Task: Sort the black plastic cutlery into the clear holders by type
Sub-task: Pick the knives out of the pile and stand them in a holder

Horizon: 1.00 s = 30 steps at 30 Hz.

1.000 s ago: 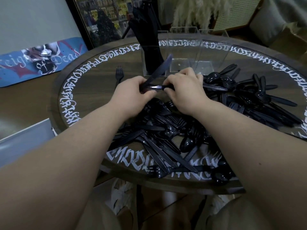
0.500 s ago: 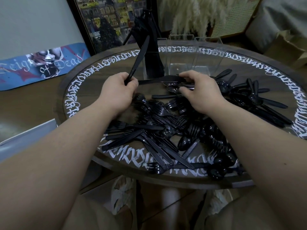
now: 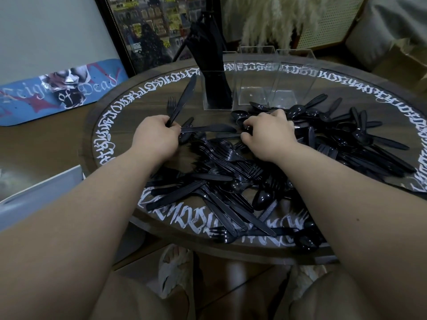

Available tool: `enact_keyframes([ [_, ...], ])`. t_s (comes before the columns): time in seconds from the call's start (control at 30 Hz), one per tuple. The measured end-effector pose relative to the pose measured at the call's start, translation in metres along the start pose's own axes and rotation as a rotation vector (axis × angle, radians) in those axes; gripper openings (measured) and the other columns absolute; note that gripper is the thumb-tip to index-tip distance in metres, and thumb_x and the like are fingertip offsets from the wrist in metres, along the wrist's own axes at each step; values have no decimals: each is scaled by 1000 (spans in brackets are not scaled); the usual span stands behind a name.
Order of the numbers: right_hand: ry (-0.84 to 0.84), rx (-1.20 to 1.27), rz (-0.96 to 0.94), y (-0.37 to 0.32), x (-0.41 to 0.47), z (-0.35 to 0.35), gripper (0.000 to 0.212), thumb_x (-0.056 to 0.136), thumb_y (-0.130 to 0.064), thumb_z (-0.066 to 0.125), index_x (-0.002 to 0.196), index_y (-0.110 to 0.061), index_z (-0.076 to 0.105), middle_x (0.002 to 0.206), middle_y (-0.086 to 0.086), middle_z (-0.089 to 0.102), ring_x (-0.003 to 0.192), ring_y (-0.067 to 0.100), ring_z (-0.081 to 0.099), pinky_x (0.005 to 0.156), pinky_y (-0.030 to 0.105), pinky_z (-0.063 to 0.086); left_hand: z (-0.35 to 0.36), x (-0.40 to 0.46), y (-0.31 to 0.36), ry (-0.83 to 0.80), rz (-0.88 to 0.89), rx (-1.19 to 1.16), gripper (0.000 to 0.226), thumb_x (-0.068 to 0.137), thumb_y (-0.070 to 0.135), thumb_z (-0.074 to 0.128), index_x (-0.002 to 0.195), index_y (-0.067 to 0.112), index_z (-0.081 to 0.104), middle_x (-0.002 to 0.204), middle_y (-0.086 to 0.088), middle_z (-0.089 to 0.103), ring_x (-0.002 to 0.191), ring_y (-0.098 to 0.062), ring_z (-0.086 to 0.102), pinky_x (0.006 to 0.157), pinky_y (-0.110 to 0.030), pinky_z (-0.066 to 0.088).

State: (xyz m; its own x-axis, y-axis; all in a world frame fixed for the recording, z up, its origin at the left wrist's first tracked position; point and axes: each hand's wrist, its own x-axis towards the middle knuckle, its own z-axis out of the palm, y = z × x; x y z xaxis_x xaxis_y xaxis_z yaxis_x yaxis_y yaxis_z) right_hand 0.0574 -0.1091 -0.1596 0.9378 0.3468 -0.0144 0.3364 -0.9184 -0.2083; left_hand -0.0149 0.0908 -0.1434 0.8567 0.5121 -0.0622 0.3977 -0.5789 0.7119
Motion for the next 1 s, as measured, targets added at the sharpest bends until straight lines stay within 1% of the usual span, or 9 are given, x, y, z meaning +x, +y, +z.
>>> enact_keyframes([
  [0.1,-18,-36,-48,-8,2,2,38,94,-37,48,131,-31,54,129,3,50,125,31,31,97,44,30,-3,2,-3,4,2,8,22,92,21,48,89,8,65,76,-10,59,76,-34,55,76,-44,50],
  [0.2,4,-47,-96,-15,3,7,34,92,-36,53,125,-31,58,126,3,50,124,30,31,98,44,29,-5,5,-7,23,-2,-14,20,92,18,43,87,17,62,86,-14,64,92,-40,61,83,-50,52],
  [0.3,55,-66,-124,-17,5,11,22,92,-28,56,113,-26,64,119,1,55,120,28,35,95,44,30,-7,6,-10,24,-12,-13,21,92,16,40,81,21,57,99,-19,66,98,-41,60,86,-50,52],
  [0.43,117,-61,-161,-16,5,14,20,95,-23,52,109,-24,66,116,0,57,115,28,39,92,42,29,-6,7,-11,23,-27,-35,19,90,14,43,86,20,60,84,-11,62,95,-39,60,83,-45,50],
  [0.6,259,20,-215,-13,4,10,24,98,-27,49,113,-20,66,113,1,57,116,27,40,95,41,28,1,5,-1,32,40,-18,14,94,16,47,95,18,61,74,2,56,80,-24,53,74,-29,41],
  [0.73,339,121,-322,-14,-1,1,18,92,-21,60,103,-12,71,99,6,61,104,32,48,91,45,40,10,4,11,-17,79,-30,14,95,16,45,97,16,59,78,3,57,76,-20,51,69,-28,39],
  [0.83,334,73,-254,-3,-6,-3,22,92,-22,60,109,-15,71,105,6,63,109,32,47,91,47,41,17,3,16,-26,99,-21,16,95,17,43,95,14,59,86,1,61,77,-19,52,68,-29,39],
  [0.93,301,31,-78,18,-6,-8,33,92,-23,59,124,-18,58,120,5,56,117,28,43,94,40,39,20,3,18,-31,101,-30,16,96,17,43,92,15,58,77,8,61,71,-13,52,67,-28,38],
  [1.0,306,91,6,29,-6,-11,23,92,-23,59,114,-17,58,112,3,58,111,25,46,85,34,39,23,2,20,-30,113,-71,15,97,17,43,93,17,58,74,11,62,69,-9,53,66,-27,41],
])
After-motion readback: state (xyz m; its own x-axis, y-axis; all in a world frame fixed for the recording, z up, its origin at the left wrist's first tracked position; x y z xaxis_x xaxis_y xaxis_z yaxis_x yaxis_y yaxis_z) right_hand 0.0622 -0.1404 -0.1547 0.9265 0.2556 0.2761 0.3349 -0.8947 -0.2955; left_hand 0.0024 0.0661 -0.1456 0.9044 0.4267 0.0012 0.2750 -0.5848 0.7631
